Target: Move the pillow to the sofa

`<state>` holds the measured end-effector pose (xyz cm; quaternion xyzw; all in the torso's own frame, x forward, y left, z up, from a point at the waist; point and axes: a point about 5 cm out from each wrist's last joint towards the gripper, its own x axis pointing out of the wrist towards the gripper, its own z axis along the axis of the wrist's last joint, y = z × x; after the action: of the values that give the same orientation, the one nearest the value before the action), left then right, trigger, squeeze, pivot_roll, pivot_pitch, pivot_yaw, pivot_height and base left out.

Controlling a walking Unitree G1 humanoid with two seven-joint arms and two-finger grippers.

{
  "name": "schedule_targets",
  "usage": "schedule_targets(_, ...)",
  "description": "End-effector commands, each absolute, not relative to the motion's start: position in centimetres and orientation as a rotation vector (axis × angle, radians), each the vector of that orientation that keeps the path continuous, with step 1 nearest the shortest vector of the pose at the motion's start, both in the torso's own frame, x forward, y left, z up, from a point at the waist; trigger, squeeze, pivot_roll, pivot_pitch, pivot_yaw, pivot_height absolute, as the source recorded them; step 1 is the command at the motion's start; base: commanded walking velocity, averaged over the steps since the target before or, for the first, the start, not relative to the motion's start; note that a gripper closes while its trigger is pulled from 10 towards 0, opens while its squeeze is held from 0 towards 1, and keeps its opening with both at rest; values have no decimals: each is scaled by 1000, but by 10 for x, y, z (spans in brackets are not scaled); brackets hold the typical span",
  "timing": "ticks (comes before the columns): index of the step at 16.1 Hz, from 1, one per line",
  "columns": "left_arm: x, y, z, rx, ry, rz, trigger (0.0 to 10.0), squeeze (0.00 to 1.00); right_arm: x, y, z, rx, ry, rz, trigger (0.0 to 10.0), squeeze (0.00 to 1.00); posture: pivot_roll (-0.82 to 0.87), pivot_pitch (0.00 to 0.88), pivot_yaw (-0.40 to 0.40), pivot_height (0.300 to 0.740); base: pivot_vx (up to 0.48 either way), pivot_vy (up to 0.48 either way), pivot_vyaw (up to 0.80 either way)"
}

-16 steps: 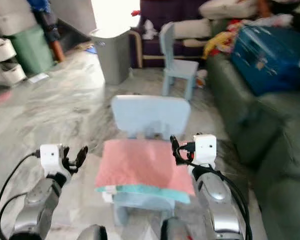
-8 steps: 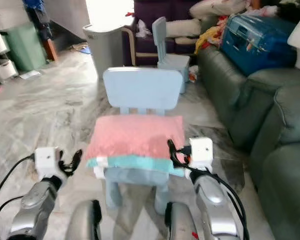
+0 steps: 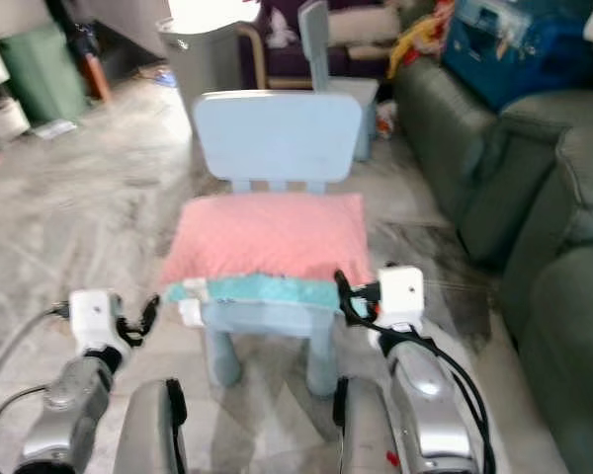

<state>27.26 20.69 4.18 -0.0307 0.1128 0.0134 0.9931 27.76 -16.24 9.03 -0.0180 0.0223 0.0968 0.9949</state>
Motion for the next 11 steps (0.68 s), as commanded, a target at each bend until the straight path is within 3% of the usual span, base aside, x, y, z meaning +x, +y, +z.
schedule_targets(1, 278, 209, 50, -37, 194, 33, 10000, 0, 280, -160, 94, -46, 28, 208, 10000, 0, -138, 0, 42, 473, 0, 0, 0)
schedule_targets(7, 286, 219, 61, -23, 146, 63, 10000, 0, 282, -162, 101, -79, 0, 216, 10000, 0, -139, 0, 37, 473, 0, 0, 0)
schedule_targets(11, 314, 237, 104, -52, -7, 80, 10000, 0, 302, -167, 141, -112, -129, 228, 10000, 0, -140, 17, 32, 473, 0, 0, 0)
